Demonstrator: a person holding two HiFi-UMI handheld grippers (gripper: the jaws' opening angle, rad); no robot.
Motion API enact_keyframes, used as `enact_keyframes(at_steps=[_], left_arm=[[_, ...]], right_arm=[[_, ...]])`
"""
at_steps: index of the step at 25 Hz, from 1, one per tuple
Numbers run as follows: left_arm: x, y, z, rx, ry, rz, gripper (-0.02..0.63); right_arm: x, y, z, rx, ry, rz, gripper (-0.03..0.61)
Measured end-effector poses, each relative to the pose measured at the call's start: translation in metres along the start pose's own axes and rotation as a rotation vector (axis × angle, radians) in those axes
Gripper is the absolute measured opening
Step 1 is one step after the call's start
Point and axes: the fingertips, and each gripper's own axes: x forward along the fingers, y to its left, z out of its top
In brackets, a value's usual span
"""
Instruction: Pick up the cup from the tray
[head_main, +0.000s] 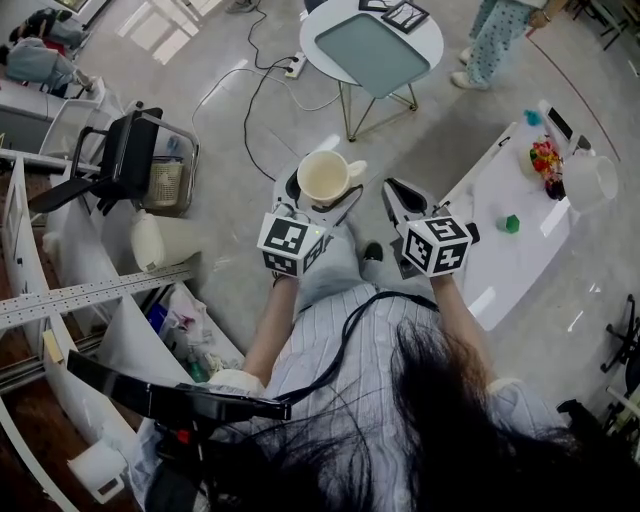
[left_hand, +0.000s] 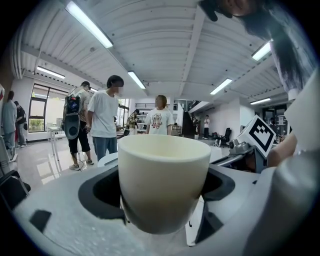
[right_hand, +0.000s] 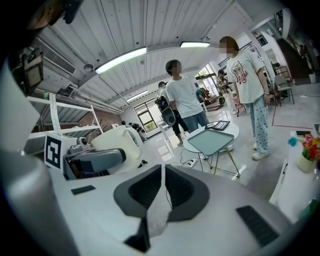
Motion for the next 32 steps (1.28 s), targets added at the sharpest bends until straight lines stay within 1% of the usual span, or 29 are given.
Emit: enact_keyframes(at_steps=[7, 17, 32], left_arm=[[-0.002, -0.007, 0.004, 0.005, -0.015, -0.016, 0.460], [0.006, -0.006, 0.010, 0.022, -0.019, -0.032, 0.460], [0.020, 0.007, 0.019, 0.027, -0.030, -0.033, 0.459]], right_arm=[[-0.007, 0.009, 0.001, -0.040, -0.013, 0.006, 0.041], [-0.006, 0.008, 0.005, -0.086, -0.014, 0.004, 0.041], [0.008, 0.001, 0.019, -0.105, -0.018, 0.003, 0.041]])
